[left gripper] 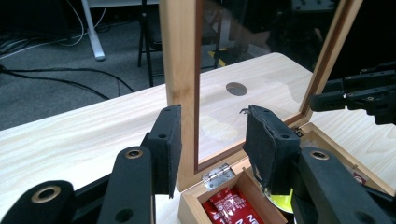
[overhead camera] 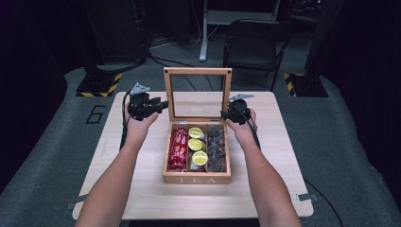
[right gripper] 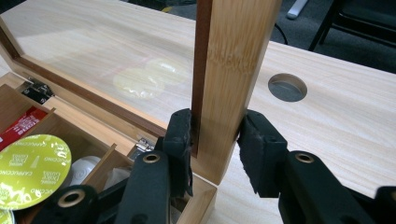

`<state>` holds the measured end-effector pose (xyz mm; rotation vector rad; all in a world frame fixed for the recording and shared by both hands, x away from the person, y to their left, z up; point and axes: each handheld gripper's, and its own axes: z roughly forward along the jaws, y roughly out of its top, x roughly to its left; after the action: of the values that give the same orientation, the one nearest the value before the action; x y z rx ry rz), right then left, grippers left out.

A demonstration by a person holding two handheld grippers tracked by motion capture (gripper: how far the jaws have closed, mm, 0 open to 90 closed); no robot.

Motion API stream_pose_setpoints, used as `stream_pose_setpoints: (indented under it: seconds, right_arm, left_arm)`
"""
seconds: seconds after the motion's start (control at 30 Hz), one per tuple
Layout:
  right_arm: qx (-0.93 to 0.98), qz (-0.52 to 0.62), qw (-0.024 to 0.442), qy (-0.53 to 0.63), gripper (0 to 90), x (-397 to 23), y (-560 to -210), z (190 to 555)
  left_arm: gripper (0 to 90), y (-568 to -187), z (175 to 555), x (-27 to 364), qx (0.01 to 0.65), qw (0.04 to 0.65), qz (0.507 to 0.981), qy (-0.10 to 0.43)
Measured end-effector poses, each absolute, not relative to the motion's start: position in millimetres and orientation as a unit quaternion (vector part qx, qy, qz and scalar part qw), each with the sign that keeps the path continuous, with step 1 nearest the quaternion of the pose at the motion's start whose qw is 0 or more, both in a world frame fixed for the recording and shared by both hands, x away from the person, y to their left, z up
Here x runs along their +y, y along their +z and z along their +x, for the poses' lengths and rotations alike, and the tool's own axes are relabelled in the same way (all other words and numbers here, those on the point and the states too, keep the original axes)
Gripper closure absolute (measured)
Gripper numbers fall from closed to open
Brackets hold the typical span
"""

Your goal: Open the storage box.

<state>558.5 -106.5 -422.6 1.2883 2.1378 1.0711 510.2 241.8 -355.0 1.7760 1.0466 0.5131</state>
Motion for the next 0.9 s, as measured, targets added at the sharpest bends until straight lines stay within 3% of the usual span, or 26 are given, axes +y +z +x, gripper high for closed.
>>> stream_pose_setpoints:
  seconds: [0.7, 0.9]
  right_arm:
    - [0.763, 0.485, 0.206, 0.375, 62.7, -102.3, -422.1, 565.2]
    - [0.759, 0.482, 0.206, 0.387, 58.7, -106.0, -418.4, 561.1]
  left_arm:
    - [55.9, -356.9, 508.2, 251.2, 0.438, 0.484, 0.726, 0.216]
    - [55.9, -358.3, 508.8, 250.7, 0.438, 0.488, 0.725, 0.212]
